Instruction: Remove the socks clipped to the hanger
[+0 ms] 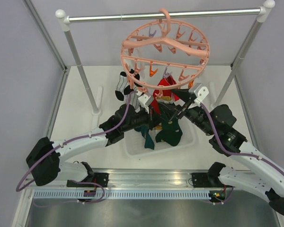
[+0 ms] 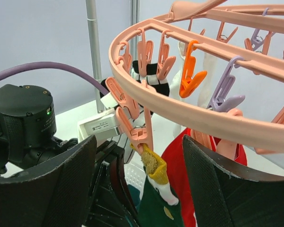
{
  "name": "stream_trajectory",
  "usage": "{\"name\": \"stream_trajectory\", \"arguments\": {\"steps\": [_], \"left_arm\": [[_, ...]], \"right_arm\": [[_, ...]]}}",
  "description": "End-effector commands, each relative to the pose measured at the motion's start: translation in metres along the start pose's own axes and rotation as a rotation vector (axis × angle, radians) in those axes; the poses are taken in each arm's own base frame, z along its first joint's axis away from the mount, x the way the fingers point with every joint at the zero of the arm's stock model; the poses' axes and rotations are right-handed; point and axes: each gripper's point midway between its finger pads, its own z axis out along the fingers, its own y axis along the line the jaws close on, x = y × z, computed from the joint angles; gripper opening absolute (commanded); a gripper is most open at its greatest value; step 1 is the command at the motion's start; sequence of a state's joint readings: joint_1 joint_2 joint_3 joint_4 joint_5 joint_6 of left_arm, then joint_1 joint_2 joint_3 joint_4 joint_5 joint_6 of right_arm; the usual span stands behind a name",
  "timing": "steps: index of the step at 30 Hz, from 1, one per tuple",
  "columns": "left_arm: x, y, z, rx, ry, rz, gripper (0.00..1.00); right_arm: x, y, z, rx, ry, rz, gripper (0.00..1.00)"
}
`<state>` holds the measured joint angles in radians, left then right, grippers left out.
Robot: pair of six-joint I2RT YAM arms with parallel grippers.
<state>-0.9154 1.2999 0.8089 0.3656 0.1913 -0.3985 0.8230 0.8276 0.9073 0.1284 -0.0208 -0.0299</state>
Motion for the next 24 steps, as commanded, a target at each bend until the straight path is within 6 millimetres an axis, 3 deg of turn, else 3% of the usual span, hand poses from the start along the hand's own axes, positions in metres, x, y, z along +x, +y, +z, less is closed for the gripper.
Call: {"name": "stream_trajectory", "arguments": {"steps": [1,24], "left_arm": [[-0.020,-0.009,0.004,0.016,-0.035,0.049,0.02],[-0.014,-0.023,0.011,0.038,-0.011,0.061,0.02]], "right_arm": [[-0.030,-0.003,0.006,0.013,-0.077,-0.036,0.77],[-0.030,-0.004,0.027,0.025,-0.075,-0.030,0.76]]}}
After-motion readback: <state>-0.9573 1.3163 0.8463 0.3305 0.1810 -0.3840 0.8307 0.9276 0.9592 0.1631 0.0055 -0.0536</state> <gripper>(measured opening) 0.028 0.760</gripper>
